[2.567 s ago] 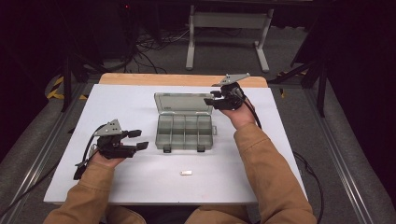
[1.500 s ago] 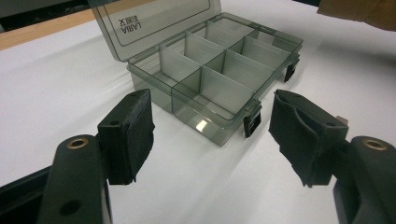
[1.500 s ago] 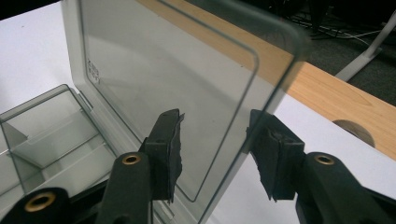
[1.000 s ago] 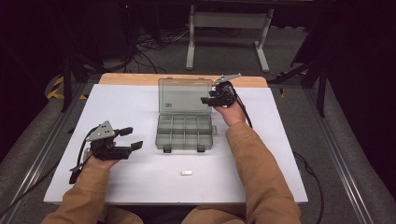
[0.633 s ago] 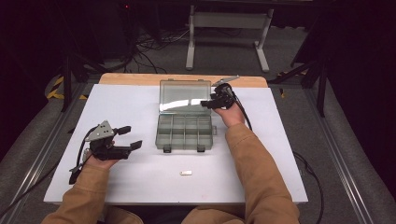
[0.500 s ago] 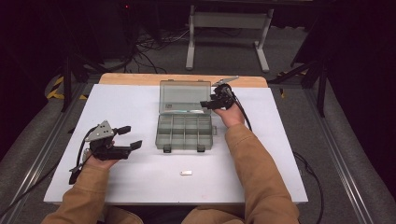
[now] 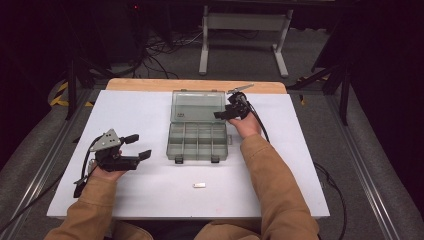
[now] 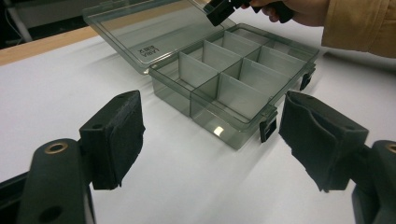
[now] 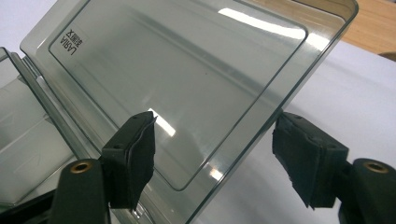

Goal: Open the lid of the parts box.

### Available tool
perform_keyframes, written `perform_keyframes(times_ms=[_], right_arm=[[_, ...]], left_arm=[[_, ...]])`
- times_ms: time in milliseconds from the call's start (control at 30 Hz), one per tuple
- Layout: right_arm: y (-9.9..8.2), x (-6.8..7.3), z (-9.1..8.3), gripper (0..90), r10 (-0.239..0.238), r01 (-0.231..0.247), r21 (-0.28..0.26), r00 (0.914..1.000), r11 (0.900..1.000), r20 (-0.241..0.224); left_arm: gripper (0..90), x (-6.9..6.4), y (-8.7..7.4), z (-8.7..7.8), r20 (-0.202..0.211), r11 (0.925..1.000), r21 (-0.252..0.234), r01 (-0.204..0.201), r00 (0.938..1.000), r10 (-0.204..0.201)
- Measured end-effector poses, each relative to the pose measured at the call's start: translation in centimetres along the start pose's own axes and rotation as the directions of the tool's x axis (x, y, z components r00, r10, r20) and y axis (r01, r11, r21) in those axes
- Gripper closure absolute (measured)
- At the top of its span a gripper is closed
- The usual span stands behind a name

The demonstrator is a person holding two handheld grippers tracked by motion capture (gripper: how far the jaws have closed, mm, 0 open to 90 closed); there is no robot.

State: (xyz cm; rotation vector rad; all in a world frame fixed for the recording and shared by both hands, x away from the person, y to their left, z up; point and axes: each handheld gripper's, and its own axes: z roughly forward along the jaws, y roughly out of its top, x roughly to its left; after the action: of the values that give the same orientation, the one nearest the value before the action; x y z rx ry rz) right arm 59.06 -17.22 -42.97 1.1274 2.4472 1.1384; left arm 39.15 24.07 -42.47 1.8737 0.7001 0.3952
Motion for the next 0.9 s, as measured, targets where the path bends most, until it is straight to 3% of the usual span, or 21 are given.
perform_keyframes(times_ms=[467, 633, 900], right_arm=[[-0.2, -0.4, 0.1, 29.2, 0.015, -0.015, 0.017, 0.9999, 0.9997, 0.002], [0.2, -0.1, -1.6, 26.2, 0.015, -0.014, -0.021, 0.9997, 0.9997, 0.021], [1.1, 1.5, -4.4, 24.2, -0.038, 0.038, -0.067, 0.9993, 0.997, 0.005]], left_arm=[[22.3, -0.1, -0.2, -0.3, -0.007, 0.9999, -0.01, 0.007, 1.0, -0.007], [22.2, -0.1, -0.3, -0.5, -0.009, 0.9997, -0.02, 0.01, 0.9999, -0.011], [21.8, 0.1, -0.3, -0.7, -0.008, 0.9992, -0.035, 0.017, 0.9998, -0.017]])
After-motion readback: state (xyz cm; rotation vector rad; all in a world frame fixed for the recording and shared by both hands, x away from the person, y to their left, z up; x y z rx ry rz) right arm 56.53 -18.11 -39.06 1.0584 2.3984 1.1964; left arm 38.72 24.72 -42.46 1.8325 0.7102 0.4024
